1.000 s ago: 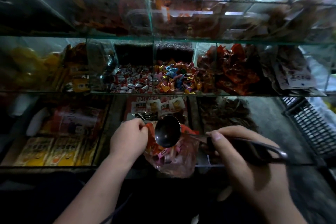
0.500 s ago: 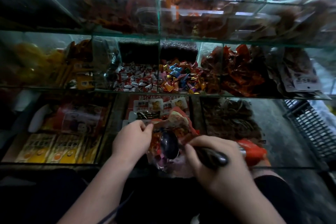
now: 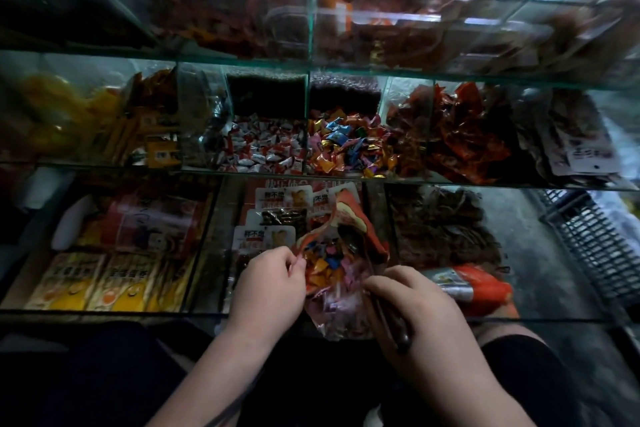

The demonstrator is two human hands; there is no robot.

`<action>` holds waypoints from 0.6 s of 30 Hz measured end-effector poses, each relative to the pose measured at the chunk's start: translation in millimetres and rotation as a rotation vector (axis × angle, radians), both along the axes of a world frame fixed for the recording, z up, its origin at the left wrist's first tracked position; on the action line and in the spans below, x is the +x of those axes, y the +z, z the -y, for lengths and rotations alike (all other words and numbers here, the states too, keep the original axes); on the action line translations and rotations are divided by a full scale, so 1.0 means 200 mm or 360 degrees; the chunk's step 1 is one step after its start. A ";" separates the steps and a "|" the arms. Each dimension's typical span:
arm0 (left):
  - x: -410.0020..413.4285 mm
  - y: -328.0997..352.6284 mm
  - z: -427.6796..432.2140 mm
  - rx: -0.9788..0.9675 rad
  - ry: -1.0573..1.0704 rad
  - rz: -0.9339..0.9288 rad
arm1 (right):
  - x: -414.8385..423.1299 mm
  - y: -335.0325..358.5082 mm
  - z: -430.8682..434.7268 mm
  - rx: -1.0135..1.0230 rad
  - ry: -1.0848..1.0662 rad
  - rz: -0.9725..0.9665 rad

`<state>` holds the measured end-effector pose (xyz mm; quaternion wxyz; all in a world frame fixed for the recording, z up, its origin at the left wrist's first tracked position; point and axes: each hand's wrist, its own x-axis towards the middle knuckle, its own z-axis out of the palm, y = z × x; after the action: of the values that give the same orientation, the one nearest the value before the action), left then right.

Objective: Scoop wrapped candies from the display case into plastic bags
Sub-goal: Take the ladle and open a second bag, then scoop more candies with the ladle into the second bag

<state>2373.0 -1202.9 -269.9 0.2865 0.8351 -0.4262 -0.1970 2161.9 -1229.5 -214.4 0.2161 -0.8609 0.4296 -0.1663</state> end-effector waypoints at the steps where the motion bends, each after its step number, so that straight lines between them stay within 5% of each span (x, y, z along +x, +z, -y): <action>1: -0.01 0.00 0.00 0.0001 -0.0007 -0.0019 | 0.01 0.00 -0.02 -0.0044 0.0002 -0.0022; 18: -0.01 -0.02 -0.04 -0.0032 0.0008 -0.0155 | 0.07 -0.19 0.12 -0.0071 -0.0193 0.0006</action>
<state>2371.9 -1195.1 -274.4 0.3157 0.8228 -0.4115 -0.2325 2176.7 -1253.7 -252.7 0.1872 -0.8375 0.4769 -0.1902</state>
